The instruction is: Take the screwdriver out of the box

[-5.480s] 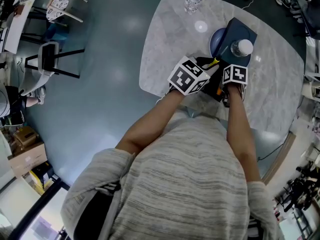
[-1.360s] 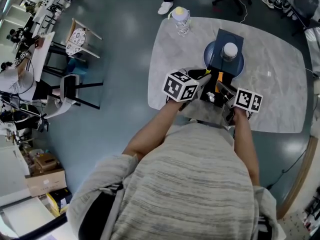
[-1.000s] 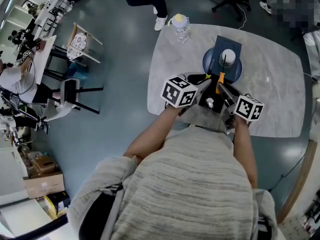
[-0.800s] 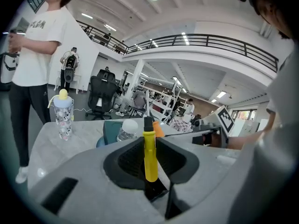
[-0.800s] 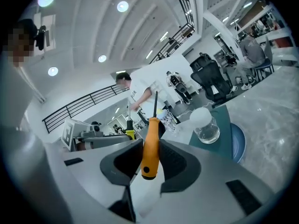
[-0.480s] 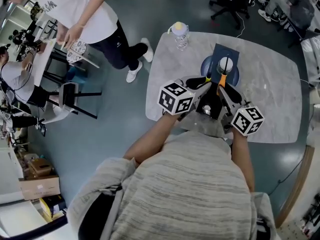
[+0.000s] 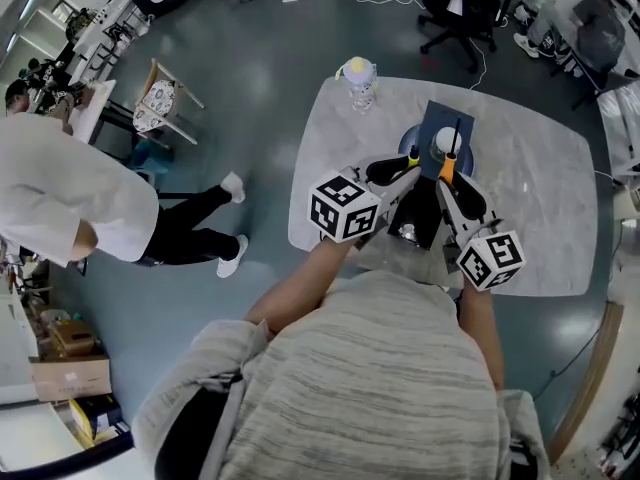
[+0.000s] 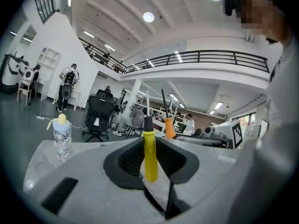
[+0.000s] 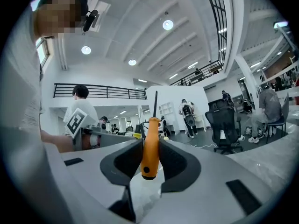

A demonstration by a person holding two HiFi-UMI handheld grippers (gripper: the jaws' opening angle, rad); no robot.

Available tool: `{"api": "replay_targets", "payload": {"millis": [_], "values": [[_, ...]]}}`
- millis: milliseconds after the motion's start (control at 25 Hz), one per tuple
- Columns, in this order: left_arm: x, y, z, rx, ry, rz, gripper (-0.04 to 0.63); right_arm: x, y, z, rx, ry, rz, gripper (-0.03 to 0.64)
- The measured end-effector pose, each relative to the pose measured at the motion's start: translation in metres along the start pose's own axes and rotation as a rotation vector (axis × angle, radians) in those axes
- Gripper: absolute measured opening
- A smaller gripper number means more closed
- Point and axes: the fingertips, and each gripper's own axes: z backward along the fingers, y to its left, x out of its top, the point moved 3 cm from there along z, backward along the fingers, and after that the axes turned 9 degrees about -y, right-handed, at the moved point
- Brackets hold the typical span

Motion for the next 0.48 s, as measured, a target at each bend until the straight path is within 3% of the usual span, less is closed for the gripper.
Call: {"api": "replay_targets", "payload": {"millis": [280,480], "values": [[0.015,-0.003,0.007,-0.006,-0.089,0.0,0.087,0.012,0.006,0.003,0.011,-0.039,0.059,0.11],[0.021,-0.013,0.013,-0.012,-0.107,-0.037,0.087,0.021,0.011,0.011,0.018,-0.069,0.076,0.11]]}}
